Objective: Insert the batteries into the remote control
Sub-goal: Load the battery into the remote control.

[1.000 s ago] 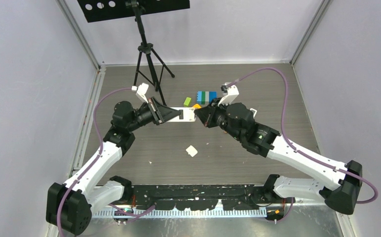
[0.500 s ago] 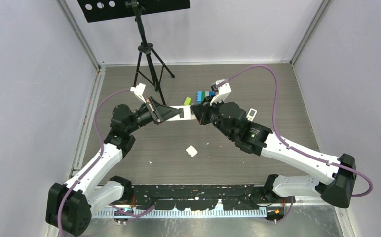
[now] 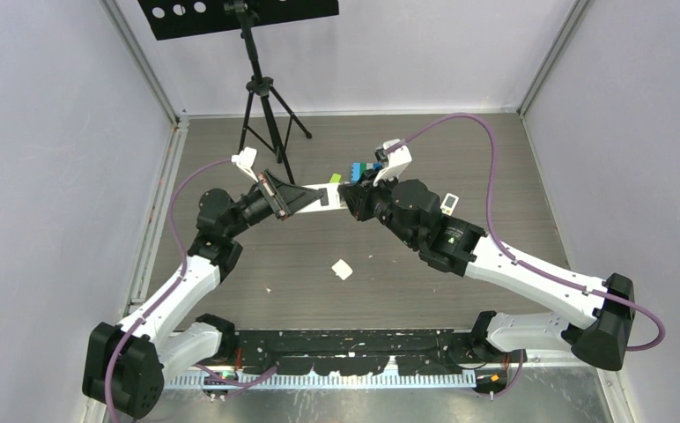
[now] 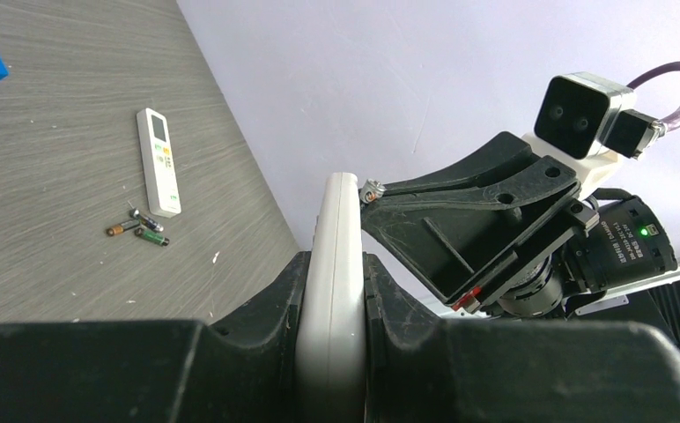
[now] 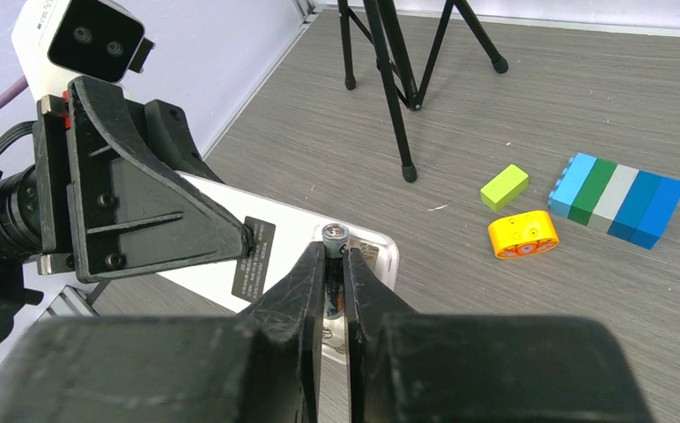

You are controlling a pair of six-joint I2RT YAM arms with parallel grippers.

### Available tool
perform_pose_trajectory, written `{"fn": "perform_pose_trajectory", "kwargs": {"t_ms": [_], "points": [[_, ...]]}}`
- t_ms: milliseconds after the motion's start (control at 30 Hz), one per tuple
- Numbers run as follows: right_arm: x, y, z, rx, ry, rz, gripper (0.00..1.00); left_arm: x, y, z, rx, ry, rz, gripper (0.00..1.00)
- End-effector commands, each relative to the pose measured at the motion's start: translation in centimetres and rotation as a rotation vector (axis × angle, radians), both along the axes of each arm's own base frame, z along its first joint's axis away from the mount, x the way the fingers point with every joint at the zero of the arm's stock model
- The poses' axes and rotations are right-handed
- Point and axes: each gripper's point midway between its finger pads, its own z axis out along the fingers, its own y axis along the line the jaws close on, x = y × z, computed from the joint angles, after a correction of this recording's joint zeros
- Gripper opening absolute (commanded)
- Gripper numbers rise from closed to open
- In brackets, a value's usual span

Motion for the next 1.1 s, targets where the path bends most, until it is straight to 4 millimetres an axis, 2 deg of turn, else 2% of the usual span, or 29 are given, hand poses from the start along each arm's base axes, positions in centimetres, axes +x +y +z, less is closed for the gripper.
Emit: {"fn": "perform_pose_trajectory", "kwargs": {"t_ms": [0,300,533,700,833,967,1067], "points": [[-0.2,0.3,2.7,0.053,-0.036,0.016,0.16,-0.2,0.2,2.4,-0.054,-0.088,0.01,0.0],[-0.2,-0.3,3.0,0.057,-0.013,-0.013,0.27,0.1,0.0,2.4,-0.058,-0.094,0.003,0.0],[0.1,-0.6,3.7,0.083,0.002,-0.047,0.44,0.0,0.0,2.3,-0.059,-0.098,0.0,0.0],[0.1,-1.1,4.9,0.124,0.017,-0.073,0.53,0.2,0.0,2.4,-0.062,-0.103,0.01,0.0],[-0.6,-1.0,6.3,0.21,0.045,-0.052,0.61,0.5,0.0,2.6,-0.068,-0.109,0.018,0.0],[-0.2,-3.3,6.3,0.31,0.102,-0.176,0.81,0.8,0.2,3.2,-0.085,-0.129,0.038,0.0],[0.1,-4.1,6.0,0.427,0.149,-0.223,0.88,0.8,0.3,3.9,-0.104,-0.146,0.042,0.0]]}}
